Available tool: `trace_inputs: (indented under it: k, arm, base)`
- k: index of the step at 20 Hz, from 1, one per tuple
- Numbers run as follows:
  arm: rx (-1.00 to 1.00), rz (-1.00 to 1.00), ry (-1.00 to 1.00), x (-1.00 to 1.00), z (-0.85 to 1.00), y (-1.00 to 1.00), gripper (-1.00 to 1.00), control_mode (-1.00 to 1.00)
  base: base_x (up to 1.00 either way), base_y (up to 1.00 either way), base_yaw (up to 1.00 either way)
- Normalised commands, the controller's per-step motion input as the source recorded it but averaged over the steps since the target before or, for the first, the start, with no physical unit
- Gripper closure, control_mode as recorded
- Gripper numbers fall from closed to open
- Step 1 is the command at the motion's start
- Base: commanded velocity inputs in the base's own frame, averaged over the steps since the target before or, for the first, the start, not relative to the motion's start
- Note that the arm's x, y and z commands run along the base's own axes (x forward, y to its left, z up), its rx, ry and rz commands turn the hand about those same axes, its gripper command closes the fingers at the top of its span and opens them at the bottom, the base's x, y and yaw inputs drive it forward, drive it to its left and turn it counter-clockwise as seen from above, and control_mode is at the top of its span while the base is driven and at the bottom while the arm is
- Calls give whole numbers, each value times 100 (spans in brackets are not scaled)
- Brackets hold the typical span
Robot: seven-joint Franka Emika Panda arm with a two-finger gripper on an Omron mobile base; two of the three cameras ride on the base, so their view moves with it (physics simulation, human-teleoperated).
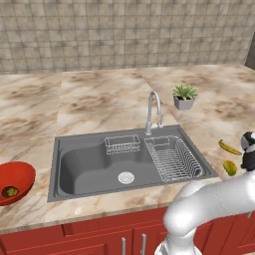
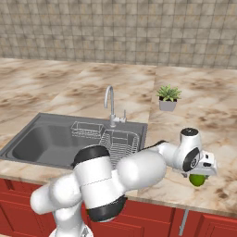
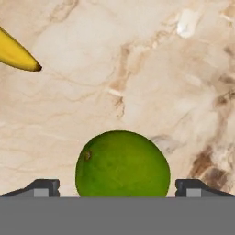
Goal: There is a mixed pile of frozen fruits and vegetables on the counter. Locate all the frozen vegetables and place the items in a bowl on the counter. Take all the frozen fruits and defrost them in a running sink.
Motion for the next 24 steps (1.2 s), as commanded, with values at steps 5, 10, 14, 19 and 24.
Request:
trace_inputs:
  k: [5, 10, 14, 19, 24]
  arm:
    - [0, 4, 3, 3, -32, -19, -100, -100]
    - [0, 7, 10, 1, -73, 0, 100, -100]
    - [0, 7, 5, 0, -40, 0, 100, -100]
    - [0, 5, 0, -10, 15, 4, 100, -100]
    - [0, 6, 0, -33, 35, 53, 100, -100]
  base:
    - [0, 0, 0]
    - [0, 0, 0]
    - [0, 0, 0]
    - [0, 0, 0]
    - [0, 0, 0]
